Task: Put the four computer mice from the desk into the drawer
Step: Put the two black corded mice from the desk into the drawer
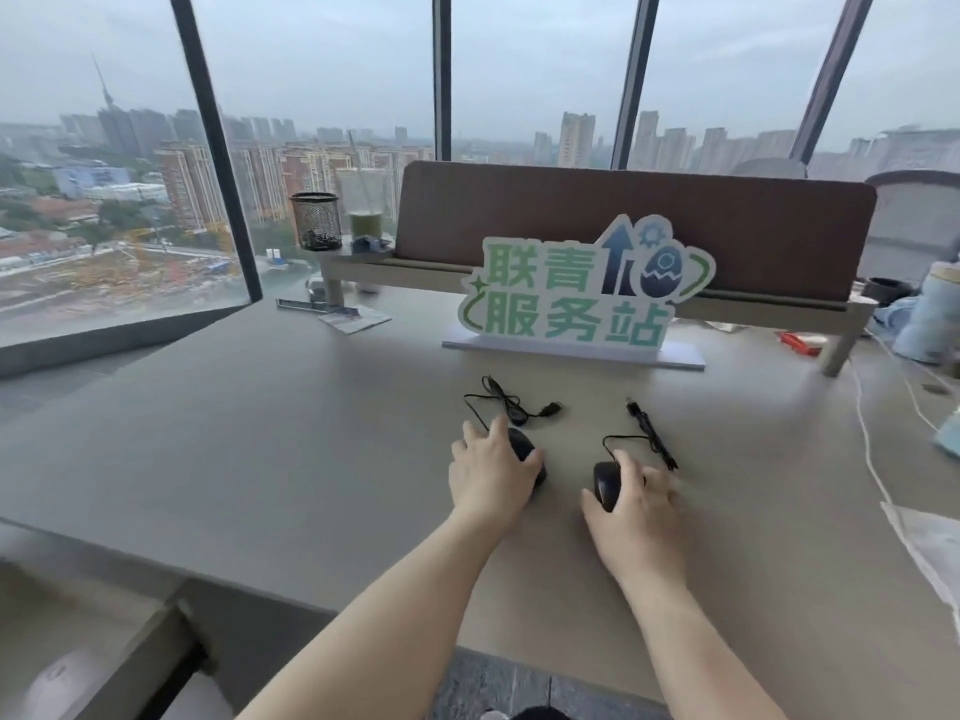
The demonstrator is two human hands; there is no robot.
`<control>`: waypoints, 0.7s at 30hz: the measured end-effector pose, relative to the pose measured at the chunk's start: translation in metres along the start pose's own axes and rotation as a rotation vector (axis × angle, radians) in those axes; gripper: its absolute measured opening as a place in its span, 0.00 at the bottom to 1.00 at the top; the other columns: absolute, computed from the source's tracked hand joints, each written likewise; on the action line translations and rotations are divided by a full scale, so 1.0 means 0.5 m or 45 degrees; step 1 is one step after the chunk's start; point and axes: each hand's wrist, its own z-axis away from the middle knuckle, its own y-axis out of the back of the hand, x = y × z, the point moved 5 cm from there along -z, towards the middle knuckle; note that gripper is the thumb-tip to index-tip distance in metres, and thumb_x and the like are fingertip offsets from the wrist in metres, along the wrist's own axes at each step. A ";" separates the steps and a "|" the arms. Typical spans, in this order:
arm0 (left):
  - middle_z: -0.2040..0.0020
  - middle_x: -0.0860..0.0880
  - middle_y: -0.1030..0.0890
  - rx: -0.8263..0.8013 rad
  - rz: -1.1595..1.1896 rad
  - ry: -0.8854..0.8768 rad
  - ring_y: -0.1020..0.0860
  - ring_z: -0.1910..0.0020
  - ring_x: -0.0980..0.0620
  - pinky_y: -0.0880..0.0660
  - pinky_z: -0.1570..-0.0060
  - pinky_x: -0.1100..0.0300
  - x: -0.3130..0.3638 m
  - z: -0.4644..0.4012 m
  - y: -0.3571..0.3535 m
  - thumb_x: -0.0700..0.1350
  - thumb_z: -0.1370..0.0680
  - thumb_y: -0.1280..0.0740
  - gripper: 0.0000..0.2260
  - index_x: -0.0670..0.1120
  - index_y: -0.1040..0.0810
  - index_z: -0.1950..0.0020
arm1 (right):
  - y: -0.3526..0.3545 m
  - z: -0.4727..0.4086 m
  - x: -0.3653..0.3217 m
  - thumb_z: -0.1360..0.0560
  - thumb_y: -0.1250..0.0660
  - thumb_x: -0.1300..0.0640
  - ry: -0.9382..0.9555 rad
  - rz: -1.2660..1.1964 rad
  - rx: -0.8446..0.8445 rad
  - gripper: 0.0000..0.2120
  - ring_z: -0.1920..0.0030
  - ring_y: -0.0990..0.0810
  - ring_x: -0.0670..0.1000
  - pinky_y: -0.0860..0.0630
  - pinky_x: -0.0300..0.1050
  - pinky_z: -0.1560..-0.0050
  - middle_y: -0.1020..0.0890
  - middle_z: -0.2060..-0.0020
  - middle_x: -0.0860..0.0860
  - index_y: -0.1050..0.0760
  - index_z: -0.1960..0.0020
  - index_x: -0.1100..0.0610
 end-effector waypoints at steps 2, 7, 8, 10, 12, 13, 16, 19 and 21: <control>0.42 0.44 0.27 -0.011 -0.064 -0.017 0.30 0.41 0.39 0.28 0.46 0.49 0.005 -0.013 -0.016 0.60 0.28 0.39 0.21 0.51 0.28 0.41 | 0.000 0.002 -0.002 0.27 0.31 0.49 0.016 0.016 0.025 0.28 0.37 0.28 0.61 0.30 0.53 0.40 0.27 0.36 0.58 0.32 0.29 0.52; 0.44 0.43 0.28 -0.052 -0.101 0.009 0.30 0.44 0.38 0.33 0.50 0.52 0.013 -0.031 -0.022 0.51 0.30 0.39 0.16 0.50 0.28 0.42 | -0.005 0.000 0.007 0.31 0.30 0.55 0.074 0.018 0.080 0.26 0.42 0.25 0.62 0.27 0.54 0.42 0.22 0.40 0.58 0.27 0.33 0.54; 0.44 0.43 0.29 -0.047 -0.148 0.020 0.30 0.44 0.38 0.34 0.50 0.52 0.007 -0.032 -0.018 0.49 0.29 0.39 0.16 0.50 0.29 0.42 | -0.006 0.001 0.007 0.32 0.30 0.56 0.082 0.039 0.087 0.26 0.42 0.25 0.63 0.27 0.55 0.43 0.22 0.40 0.58 0.25 0.34 0.54; 0.44 0.42 0.28 -0.013 -0.245 0.026 0.30 0.44 0.39 0.34 0.50 0.51 -0.013 -0.033 -0.008 0.46 0.28 0.39 0.13 0.51 0.30 0.43 | -0.007 0.005 0.002 0.32 0.31 0.57 0.098 0.065 0.084 0.24 0.43 0.25 0.65 0.27 0.56 0.43 0.22 0.39 0.59 0.23 0.36 0.55; 0.44 0.41 0.26 0.042 -0.244 0.025 0.29 0.44 0.39 0.32 0.49 0.50 -0.038 -0.031 0.012 0.44 0.26 0.40 0.11 0.50 0.30 0.44 | -0.009 0.009 -0.008 0.31 0.31 0.59 0.141 0.038 0.067 0.22 0.44 0.26 0.66 0.27 0.56 0.42 0.22 0.37 0.58 0.22 0.37 0.55; 0.44 0.41 0.26 0.063 -0.202 0.032 0.29 0.44 0.39 0.32 0.49 0.50 -0.053 -0.028 0.026 0.44 0.26 0.41 0.11 0.49 0.31 0.43 | -0.007 0.012 -0.015 0.31 0.32 0.58 0.164 0.000 0.061 0.22 0.44 0.25 0.65 0.28 0.54 0.42 0.22 0.36 0.57 0.22 0.37 0.55; 0.44 0.41 0.25 0.178 0.055 0.059 0.29 0.43 0.39 0.31 0.45 0.50 -0.107 -0.006 0.097 0.46 0.28 0.37 0.17 0.49 0.30 0.39 | 0.018 0.033 -0.069 0.29 0.36 0.54 0.297 -0.210 0.107 0.22 0.35 0.26 0.60 0.34 0.47 0.37 0.23 0.33 0.54 0.23 0.36 0.54; 0.45 0.43 0.22 0.438 0.345 0.013 0.27 0.43 0.41 0.31 0.48 0.55 -0.163 0.033 0.212 0.46 0.29 0.34 0.18 0.49 0.28 0.39 | 0.057 0.075 -0.168 0.26 0.32 0.57 0.441 -0.450 0.202 0.20 0.35 0.27 0.57 0.34 0.44 0.36 0.24 0.32 0.53 0.24 0.35 0.52; 0.47 0.45 0.21 0.580 0.416 -0.033 0.25 0.45 0.43 0.33 0.52 0.57 -0.198 0.071 0.302 0.45 0.29 0.32 0.17 0.49 0.27 0.41 | 0.077 0.113 -0.250 0.26 0.34 0.54 0.528 -0.589 0.210 0.20 0.37 0.28 0.54 0.37 0.36 0.38 0.25 0.32 0.51 0.25 0.35 0.49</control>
